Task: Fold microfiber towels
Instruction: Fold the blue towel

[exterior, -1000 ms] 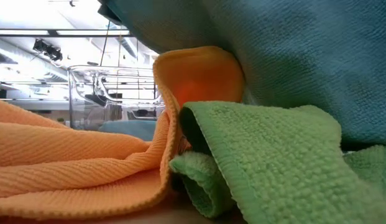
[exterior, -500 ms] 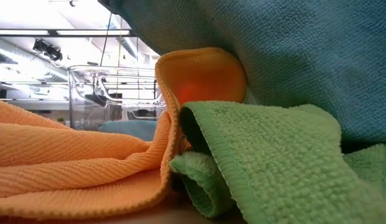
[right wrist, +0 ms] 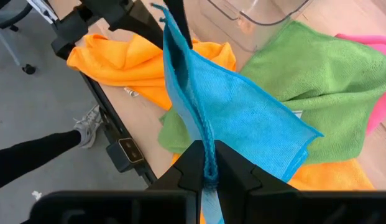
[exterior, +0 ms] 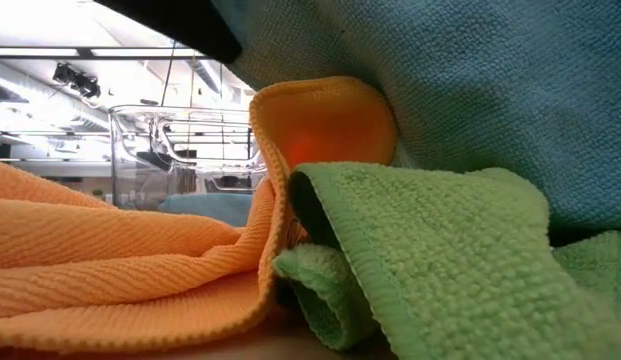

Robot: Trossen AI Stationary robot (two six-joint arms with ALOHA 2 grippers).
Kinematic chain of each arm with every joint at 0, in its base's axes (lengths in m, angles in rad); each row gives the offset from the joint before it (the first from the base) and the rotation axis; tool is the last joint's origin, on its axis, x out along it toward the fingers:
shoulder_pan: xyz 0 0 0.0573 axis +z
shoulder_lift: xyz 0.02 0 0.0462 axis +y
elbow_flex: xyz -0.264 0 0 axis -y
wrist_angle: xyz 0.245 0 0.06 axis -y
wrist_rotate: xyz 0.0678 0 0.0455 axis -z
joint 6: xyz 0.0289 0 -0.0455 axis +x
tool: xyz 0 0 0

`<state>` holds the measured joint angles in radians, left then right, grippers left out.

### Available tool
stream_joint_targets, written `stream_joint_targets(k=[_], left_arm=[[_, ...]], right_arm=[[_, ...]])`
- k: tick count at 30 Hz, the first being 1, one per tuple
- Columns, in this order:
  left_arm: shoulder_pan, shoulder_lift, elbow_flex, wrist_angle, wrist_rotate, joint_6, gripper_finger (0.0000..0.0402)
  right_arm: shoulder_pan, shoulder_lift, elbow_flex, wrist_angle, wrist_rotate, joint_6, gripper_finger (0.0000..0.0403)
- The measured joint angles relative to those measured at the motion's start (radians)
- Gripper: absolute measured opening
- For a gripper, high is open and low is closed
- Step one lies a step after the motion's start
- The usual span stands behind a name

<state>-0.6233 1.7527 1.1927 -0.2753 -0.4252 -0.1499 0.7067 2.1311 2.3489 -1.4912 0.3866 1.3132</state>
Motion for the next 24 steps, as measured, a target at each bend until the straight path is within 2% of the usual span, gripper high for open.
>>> stream_joint_targets(k=[4, 11, 17, 24], left_arm=[[-0.011, -0.018, 0.000, -0.022, -0.001, 0.003, 0.0075], [-0.016, -0.051, 0.002, -0.043, -0.023, 0.035, 0.0071], [-0.008, -0.051, 0.001, -0.037, -0.021, 0.031, 0.0013], [0.021, -0.116, 0.050, -0.111, 0.162, -0.012, 0.0008]], right_arm=[[0.000, 0.000, 0.000, -0.002, 0.001, 0.003, 0.0042], [0.000, 0.000, 0.000, -0.002, 0.010, -0.002, 0.0041], [-0.003, 0.000, 0.000, -0.001, 0.010, -0.003, 0.0042], [0.000, -0.021, 0.000, -0.011, 0.010, -0.041, 0.0041]])
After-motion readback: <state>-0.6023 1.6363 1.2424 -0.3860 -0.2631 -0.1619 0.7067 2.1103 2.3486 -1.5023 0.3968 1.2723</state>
